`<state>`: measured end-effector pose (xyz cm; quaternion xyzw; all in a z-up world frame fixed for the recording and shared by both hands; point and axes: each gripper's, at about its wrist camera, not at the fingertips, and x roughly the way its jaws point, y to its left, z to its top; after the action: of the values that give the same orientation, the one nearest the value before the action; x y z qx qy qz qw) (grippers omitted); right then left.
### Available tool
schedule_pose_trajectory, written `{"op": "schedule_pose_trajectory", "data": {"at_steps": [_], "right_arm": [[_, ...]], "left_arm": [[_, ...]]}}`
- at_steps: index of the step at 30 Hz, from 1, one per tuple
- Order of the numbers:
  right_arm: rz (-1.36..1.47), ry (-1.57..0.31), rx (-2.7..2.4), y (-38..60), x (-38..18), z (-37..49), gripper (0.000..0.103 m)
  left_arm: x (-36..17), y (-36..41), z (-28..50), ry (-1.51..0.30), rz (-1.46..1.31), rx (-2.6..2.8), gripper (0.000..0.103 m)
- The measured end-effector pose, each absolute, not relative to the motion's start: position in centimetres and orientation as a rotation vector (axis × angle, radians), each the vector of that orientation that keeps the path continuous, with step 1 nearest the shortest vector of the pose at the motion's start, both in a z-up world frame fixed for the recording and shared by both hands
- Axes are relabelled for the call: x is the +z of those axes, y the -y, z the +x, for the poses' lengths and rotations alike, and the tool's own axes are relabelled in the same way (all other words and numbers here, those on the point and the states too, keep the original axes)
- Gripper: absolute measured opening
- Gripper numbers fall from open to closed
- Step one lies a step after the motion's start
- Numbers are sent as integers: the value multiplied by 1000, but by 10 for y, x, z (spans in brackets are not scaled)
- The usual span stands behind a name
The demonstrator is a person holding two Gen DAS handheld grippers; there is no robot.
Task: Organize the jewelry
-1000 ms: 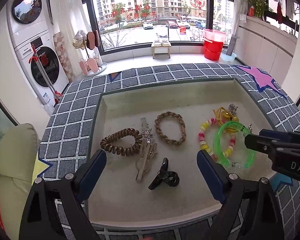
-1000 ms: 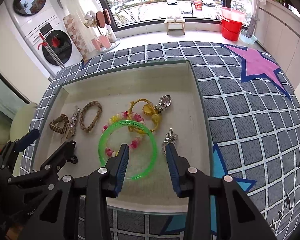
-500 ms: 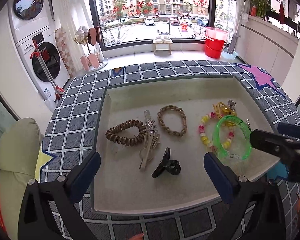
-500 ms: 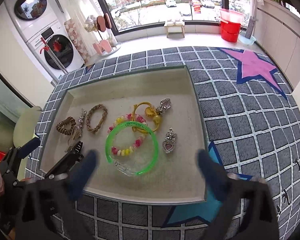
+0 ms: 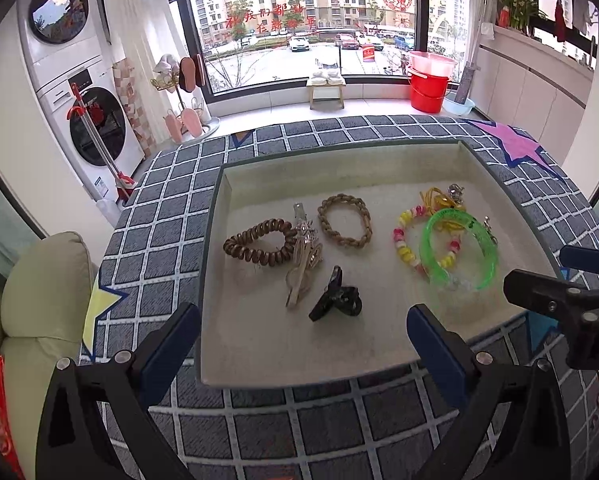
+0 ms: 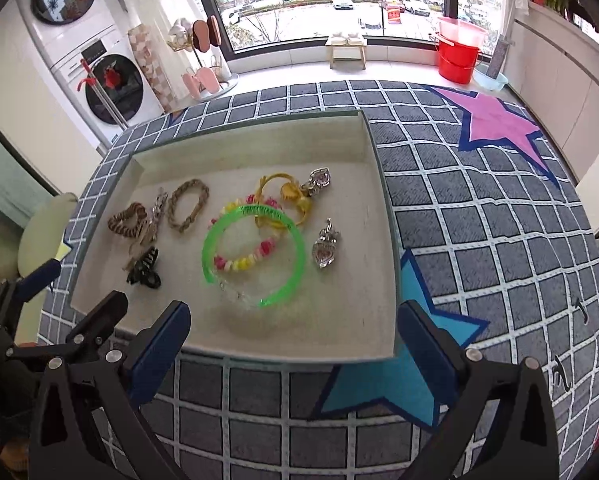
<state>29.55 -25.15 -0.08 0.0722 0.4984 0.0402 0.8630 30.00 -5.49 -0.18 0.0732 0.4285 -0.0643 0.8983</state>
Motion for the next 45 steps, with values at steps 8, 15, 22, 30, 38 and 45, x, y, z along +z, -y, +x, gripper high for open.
{"op": "schedule_pose_trajectory", "data": {"at_steps": [8, 15, 22, 30, 38, 45], "right_arm": [[117, -967, 72, 247, 12, 261, 103], [114, -908, 64, 244, 15, 222, 103], [108, -838, 41, 241, 12, 188, 103], [73, -735, -3, 236, 8, 148, 103], [45, -633, -29, 233, 14, 124, 103], [46, -612, -31, 231, 17, 119, 103]], "left_arm": [[4, 45, 258, -862, 114, -142, 103], [6, 35, 212, -810, 71, -112, 103], [3, 30, 176, -758, 40, -73, 103], [2, 29, 149, -706, 19, -51, 103], [-2, 26, 138, -698, 0, -35, 103], [-4, 28, 134, -691, 9, -25, 103]]}}
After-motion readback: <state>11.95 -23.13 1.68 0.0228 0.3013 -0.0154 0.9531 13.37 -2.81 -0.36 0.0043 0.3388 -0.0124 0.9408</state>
